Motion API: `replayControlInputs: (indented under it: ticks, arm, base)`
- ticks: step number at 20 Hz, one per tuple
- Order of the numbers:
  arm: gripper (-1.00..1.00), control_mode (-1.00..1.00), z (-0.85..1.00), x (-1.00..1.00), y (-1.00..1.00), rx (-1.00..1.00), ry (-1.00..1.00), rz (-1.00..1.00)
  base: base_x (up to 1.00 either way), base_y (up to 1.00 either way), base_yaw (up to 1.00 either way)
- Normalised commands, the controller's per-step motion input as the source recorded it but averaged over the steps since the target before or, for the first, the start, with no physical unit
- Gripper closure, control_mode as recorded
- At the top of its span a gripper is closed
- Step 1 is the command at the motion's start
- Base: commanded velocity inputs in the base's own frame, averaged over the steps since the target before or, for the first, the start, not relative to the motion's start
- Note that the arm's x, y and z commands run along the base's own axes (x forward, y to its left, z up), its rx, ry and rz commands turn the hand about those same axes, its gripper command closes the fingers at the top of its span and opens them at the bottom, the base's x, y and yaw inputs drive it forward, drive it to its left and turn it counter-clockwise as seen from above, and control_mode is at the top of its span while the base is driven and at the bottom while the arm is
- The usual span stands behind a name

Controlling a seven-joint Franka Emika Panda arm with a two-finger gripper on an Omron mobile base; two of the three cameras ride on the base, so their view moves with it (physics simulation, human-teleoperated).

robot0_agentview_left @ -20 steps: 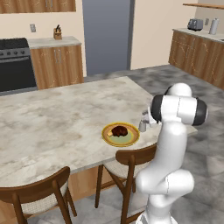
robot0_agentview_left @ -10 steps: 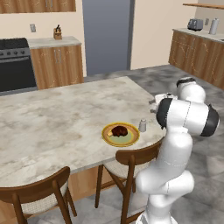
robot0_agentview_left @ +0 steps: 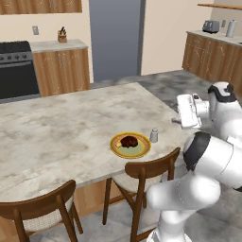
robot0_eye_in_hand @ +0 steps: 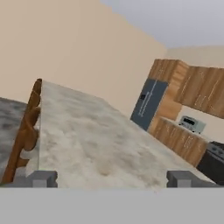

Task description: Retrieve the shaker from the cabinet and place it next the steak on a plate on the dining table.

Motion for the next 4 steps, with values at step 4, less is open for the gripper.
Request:
replayControlInputs:
  ticks: [4]
  arm:
    - [-1.00,-1.00,0.09,-1.00,0.43,-0.02,-0.37,0.00]
  base:
    - [0.00,0.00,0.00]
